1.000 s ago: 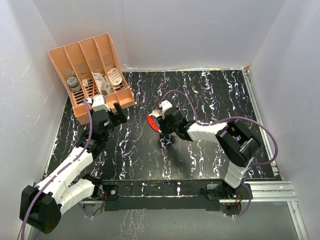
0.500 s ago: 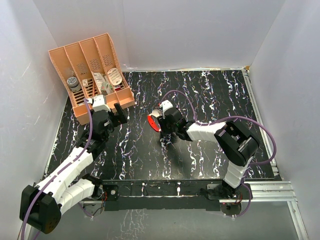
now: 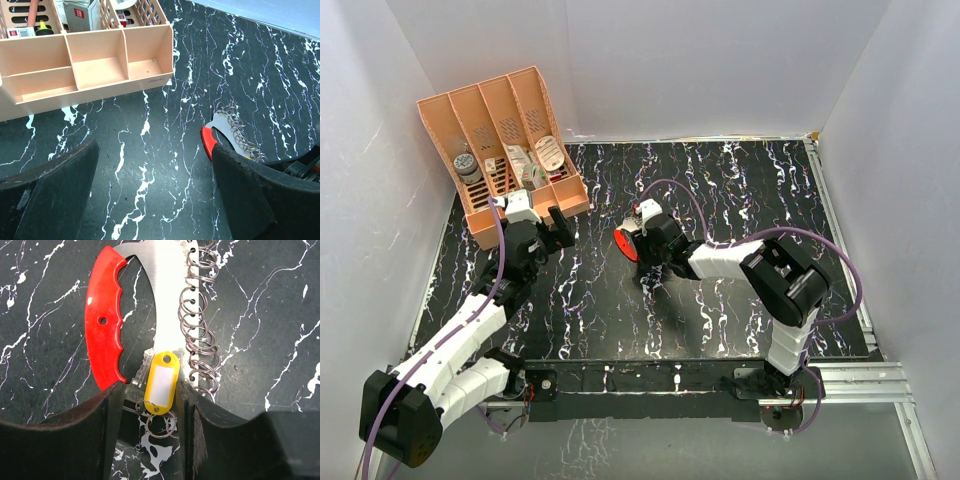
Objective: Remove the keys from the keyring
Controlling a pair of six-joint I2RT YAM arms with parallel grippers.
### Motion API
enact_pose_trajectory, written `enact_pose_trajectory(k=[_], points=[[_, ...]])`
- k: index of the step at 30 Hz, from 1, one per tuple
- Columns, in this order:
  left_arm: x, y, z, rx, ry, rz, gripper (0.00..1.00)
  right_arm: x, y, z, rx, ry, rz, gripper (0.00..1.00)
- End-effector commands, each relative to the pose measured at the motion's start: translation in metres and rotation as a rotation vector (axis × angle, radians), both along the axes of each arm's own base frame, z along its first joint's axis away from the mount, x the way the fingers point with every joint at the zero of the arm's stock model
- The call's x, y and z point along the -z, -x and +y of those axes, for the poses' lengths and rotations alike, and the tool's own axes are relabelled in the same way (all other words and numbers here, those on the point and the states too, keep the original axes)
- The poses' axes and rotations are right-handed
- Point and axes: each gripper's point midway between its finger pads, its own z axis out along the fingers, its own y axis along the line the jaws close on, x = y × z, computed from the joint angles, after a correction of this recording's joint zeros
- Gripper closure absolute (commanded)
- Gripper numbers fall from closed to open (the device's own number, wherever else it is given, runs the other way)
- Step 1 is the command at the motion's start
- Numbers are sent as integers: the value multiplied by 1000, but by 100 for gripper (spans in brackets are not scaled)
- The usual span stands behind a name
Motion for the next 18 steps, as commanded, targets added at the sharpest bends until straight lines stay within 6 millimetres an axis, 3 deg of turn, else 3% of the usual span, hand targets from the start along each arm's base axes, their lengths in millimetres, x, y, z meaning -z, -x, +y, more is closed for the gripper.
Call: enact_pose_trajectory(k=[1, 5, 11, 18], points=[[-5, 0, 2, -4, -2, -27, 7, -5, -9, 9, 3, -13, -25, 59], [-5, 2, 6, -18, -6, -30, 7, 1, -9, 6, 12, 10, -10, 69], [-8, 5, 10, -38, -1, -45, 7, 8, -6, 0, 29, 39, 12, 99], [-9, 5, 11, -40, -2, -50, 7, -4, -10, 3, 31, 25, -3, 100]])
